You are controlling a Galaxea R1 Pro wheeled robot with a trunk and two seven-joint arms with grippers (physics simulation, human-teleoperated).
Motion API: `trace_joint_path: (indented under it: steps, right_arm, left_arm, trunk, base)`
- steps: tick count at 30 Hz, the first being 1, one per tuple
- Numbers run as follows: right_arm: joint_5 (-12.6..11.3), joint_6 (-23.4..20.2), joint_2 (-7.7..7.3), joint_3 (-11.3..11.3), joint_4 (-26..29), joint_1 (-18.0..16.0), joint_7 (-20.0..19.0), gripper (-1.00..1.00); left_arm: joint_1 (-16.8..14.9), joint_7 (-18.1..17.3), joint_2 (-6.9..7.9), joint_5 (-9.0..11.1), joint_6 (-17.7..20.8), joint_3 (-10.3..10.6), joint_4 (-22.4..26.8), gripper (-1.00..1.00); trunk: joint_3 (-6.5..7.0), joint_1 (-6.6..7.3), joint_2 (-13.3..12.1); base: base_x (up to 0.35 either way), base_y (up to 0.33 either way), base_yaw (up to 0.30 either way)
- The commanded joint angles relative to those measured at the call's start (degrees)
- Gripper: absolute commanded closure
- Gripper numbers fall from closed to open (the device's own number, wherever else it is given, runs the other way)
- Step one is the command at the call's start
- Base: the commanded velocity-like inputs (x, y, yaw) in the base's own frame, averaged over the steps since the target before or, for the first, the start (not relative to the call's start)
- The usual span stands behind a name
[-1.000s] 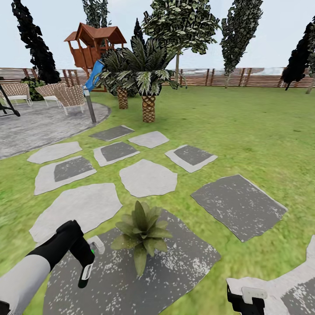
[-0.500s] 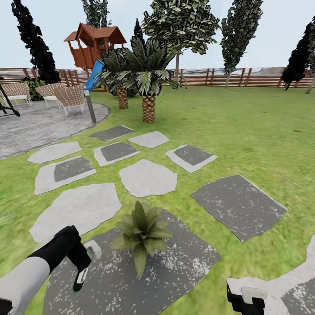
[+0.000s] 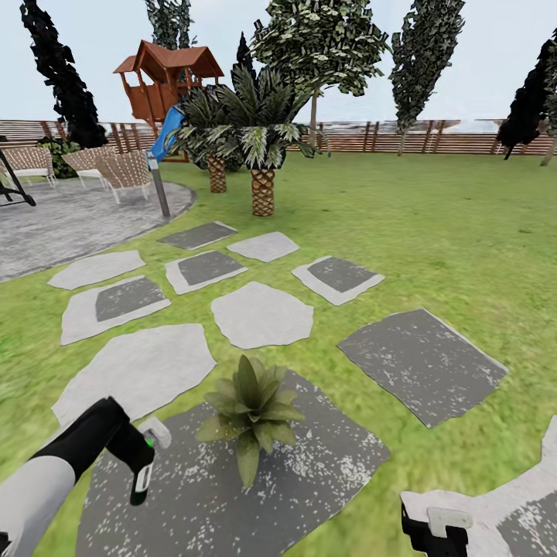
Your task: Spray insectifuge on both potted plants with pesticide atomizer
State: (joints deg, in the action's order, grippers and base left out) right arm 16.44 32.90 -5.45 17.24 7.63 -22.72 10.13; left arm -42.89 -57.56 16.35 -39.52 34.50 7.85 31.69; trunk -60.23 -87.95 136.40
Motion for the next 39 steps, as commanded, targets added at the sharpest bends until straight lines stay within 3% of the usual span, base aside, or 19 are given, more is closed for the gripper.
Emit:
trace_joint_path:
  steps: [1, 17, 23, 29, 33, 39]
  right_arm:
    - [0.6, 0.1, 0.01, 0.3, -0.1, 0.0, 0.3, -1.0]
    - [0.6, 0.1, -0.03, 0.3, -0.1, 0.0, 0.4, -1.0]
    - [0.6, 0.1, 0.0, 0.3, -0.1, 0.0, 0.4, -1.0]
    - [0.6, 0.1, 0.01, 0.3, -0.1, 0.0, 0.4, -1.0]
    - [0.6, 0.1, 0.01, 0.3, -0.1, 0.0, 0.4, -1.0]
    - [0.6, 0.1, 0.01, 0.3, -0.1, 0.0, 0.4, -1.0]
  left_arm:
    - [-0.1, -0.2, -0.12, -0.1, 0.1, 0.0, 0.0, 1.0]
    - [-0.5, -0.2, -2.59, -0.4, 0.8, 0.4, 1.1, 1.0]
    - [0.0, 0.1, -2.06, -2.9, 0.4, 1.7, -0.1, 1.0]
    - [0.1, 0.3, -1.18, -3.4, -0.1, 1.6, -5.1, 1.0]
    - [0.1, 0.4, -1.0, -3.5, -0.1, 1.6, -5.5, 1.0]
    - [0.1, 6.2, -1.76, -3.1, 0.3, 1.3, -4.9, 1.0]
  trunk:
    - [-0.05, 0.01, 0.0]
    - [-0.05, 0.01, 0.0]
    - [-0.05, 0.01, 0.0]
    - [-0.05, 0.01, 0.0]
    - [-0.05, 0.01, 0.0]
    - [-0.05, 0.01, 0.0]
  base:
    - [0.0, 0.0, 0.0]
    - [0.076, 0.076, -0.115]
    - [0.0, 0.0, -0.002]
    - [0.0, 0.0, 0.0]
    - [0.0, 0.087, 0.0]
    - [0.0, 0.044, 0.0]
